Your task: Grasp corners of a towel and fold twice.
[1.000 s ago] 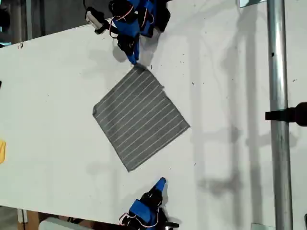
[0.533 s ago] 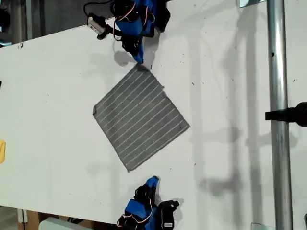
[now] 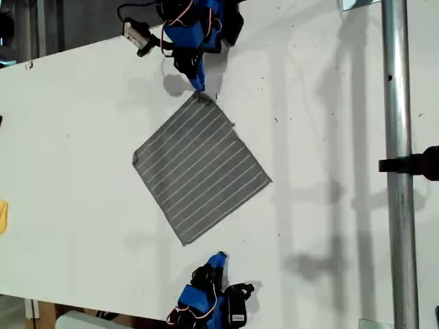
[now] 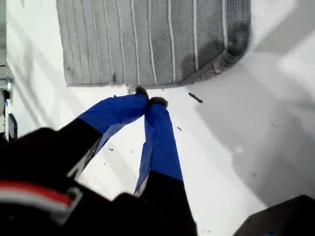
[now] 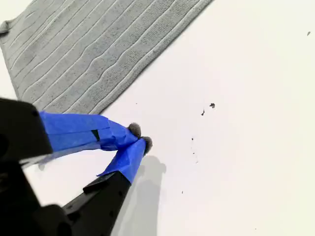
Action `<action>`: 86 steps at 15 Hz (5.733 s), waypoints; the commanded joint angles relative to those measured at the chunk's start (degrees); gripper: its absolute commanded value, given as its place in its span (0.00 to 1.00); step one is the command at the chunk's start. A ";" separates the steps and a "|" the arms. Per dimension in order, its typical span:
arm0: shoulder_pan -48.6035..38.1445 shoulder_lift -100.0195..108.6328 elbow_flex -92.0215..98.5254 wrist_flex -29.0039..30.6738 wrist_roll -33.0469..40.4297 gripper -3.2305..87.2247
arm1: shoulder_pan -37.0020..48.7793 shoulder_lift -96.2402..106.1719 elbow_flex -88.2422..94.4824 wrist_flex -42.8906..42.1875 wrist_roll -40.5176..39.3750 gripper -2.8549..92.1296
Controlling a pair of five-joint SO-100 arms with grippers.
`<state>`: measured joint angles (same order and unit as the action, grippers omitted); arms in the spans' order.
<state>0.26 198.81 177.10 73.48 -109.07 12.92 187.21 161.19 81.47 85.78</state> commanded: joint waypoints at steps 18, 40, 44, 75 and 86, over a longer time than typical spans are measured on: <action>3.08 -93.96 -85.78 0.88 17.14 0.00 | 14.77 -65.21 -80.77 32.17 -54.32 0.37; 4.04 -89.21 -77.26 5.01 18.28 0.00 | 9.23 -75.23 -31.03 -14.33 -45.18 0.41; 4.04 -89.21 -77.17 5.54 16.52 0.00 | 18.63 -77.61 -26.54 -22.85 -49.66 0.41; 2.72 -136.93 -124.28 2.29 33.31 0.12 | 13.80 -94.75 -33.57 -21.88 -44.03 0.03; 1.58 -153.54 -126.12 -4.48 25.84 0.07 | 13.27 -95.45 -34.37 -21.71 -44.21 0.03</action>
<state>3.60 45.26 53.26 69.52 -81.56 26.98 92.37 127.18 58.89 41.31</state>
